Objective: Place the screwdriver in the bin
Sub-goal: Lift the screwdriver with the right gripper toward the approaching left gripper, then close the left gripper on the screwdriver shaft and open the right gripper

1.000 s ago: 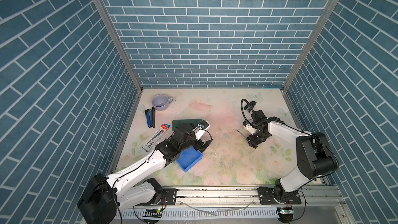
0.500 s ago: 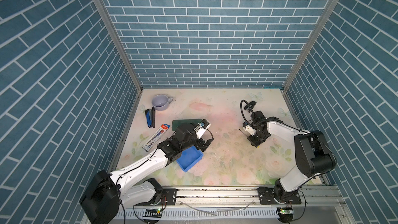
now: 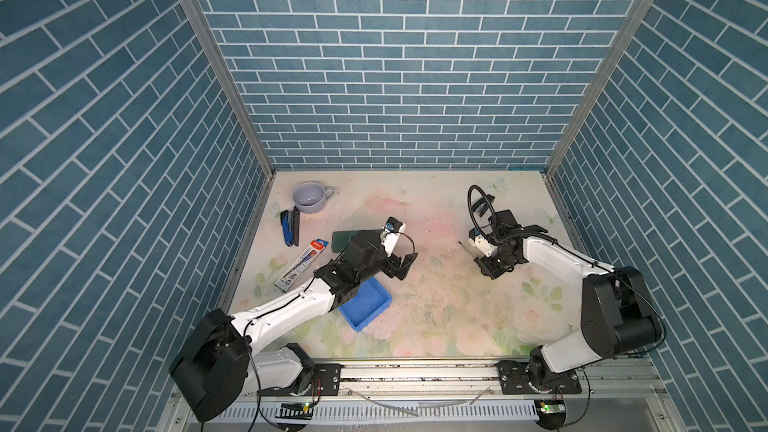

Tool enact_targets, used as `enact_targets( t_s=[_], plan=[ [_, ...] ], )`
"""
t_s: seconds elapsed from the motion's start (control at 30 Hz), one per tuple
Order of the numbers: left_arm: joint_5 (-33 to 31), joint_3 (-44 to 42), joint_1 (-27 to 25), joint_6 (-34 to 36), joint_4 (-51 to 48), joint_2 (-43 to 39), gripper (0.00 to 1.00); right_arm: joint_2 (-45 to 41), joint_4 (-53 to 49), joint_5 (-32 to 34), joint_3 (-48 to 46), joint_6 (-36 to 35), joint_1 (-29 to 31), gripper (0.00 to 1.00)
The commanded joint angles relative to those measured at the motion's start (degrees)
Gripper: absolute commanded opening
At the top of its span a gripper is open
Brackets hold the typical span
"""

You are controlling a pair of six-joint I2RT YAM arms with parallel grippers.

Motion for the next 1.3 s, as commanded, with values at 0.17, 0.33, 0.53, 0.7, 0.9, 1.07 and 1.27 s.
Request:
enact_targets(
  t_s=[0.17, 0.33, 0.53, 0.7, 0.9, 1.07, 1.27],
  plan=[
    [-1.89, 5.66, -0.43, -19.62, 18.64, 8.35, 1.00, -8.44, 8.15, -13.15, 2.54, 8.98, 0.15, 0.18],
    [1.04, 10.56, -1.62, -26.23, 23.91, 14.40, 1.00, -10.24, 13.36, -21.50, 3.13, 13.75, 0.21, 0.16],
    [6.06, 14.67, -3.40, -31.20, 29.02, 20.58, 0.95, -11.84, 19.09, -28.74, 2.20, 18.07, 0.26, 0.15],
    [6.99, 16.27, -4.05, -33.77, 31.62, 23.90, 0.88, -13.20, 23.62, -33.77, -0.14, 18.55, 0.09, 0.13],
    [6.93, 17.16, -4.04, -35.31, 32.66, 26.15, 0.71, -14.39, 27.07, -37.10, -1.72, 19.12, 0.15, 0.12],
    [6.64, 17.59, -4.05, -35.83, 33.87, 27.09, 0.55, -14.13, 24.32, -38.43, -1.60, 16.74, 0.14, 0.10],
    [7.27, 18.39, -4.12, -36.00, 33.92, 27.78, 0.47, -14.07, 23.60, -37.62, -1.44, 15.77, 0.13, 0.09]
  ],
)
